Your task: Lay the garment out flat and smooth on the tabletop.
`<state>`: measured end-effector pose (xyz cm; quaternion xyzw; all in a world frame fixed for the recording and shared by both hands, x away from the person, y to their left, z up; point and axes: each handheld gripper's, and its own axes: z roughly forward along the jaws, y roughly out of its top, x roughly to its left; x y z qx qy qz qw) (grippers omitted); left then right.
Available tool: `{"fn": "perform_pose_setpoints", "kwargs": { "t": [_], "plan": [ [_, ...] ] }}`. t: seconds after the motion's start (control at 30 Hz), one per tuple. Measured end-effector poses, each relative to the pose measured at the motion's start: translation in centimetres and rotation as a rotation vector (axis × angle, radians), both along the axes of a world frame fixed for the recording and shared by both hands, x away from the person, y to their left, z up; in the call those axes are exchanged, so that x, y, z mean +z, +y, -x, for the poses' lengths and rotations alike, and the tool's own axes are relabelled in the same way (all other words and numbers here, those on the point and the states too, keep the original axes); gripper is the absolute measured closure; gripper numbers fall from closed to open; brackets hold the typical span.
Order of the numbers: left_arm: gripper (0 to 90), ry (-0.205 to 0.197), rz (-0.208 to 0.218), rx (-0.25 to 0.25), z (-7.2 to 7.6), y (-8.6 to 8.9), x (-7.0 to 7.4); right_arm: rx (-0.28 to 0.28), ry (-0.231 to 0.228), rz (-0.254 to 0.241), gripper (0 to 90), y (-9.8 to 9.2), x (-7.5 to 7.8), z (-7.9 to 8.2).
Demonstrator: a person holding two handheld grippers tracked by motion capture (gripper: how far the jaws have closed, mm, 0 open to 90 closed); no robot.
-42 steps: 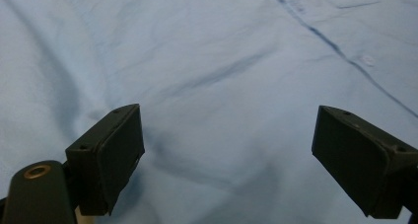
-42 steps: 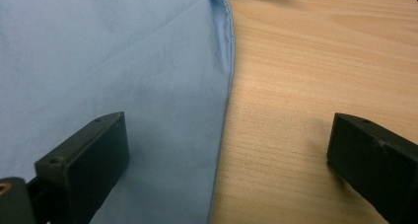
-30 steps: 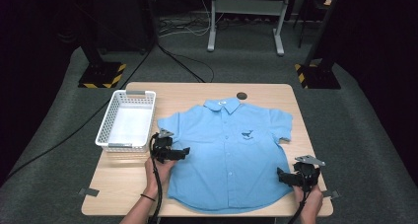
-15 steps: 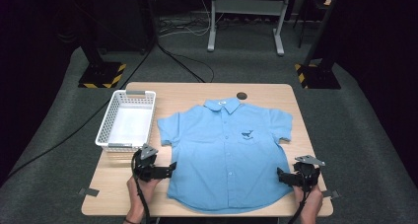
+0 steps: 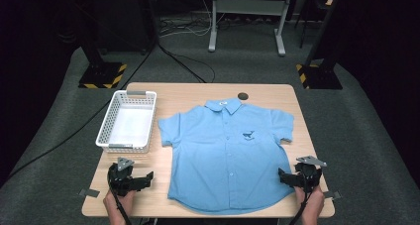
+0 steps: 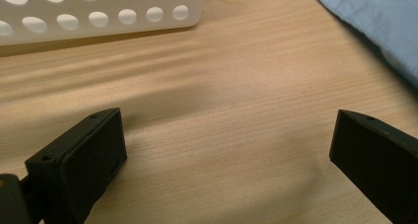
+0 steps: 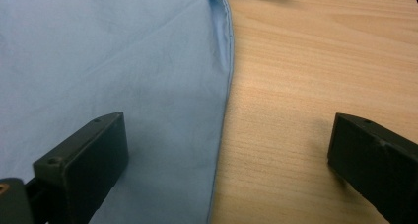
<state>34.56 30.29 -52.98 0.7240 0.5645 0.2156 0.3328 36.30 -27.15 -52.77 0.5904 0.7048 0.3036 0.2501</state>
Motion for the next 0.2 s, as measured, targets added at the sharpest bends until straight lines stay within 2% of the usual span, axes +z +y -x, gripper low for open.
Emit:
{"fn": "perform_pose_setpoints", "kwargs": {
  "t": [0.07, 0.2],
  "plan": [
    [0.7, 0.006, -0.061, 0.01, -0.08, -0.51, -0.07, 0.001, -0.001, 0.0, 1.2, 0.0, 0.0, 0.0],
    [0.2, 0.007, -0.06, 0.013, -0.2, -0.56, -0.06, 0.004, 0.001, 0.0, 1.0, 0.01, 0.0, 0.01]
  ]
}}
